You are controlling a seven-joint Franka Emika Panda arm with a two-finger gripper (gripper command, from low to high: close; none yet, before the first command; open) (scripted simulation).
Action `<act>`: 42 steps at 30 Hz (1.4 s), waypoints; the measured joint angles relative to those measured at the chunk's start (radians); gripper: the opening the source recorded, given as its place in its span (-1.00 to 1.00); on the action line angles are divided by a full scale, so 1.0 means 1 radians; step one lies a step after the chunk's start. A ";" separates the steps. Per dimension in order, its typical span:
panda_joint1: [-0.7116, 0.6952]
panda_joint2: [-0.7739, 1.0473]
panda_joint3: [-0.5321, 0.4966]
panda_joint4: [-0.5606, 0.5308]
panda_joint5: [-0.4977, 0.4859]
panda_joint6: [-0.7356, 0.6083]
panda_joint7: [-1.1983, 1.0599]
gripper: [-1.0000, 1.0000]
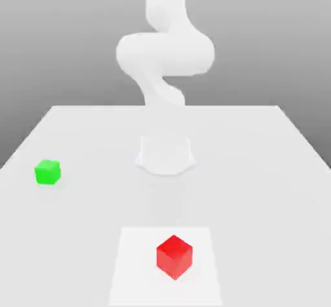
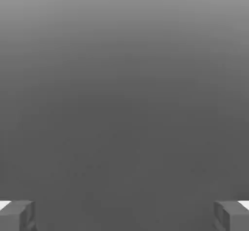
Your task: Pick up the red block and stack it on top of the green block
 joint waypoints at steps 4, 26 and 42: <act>-0.037 0.151 0.042 -0.067 0.013 0.080 0.128 0.00; -0.065 0.951 0.084 -0.320 -0.116 0.552 0.795 0.00; -0.152 0.764 0.058 -0.359 -0.065 0.410 0.812 -1.00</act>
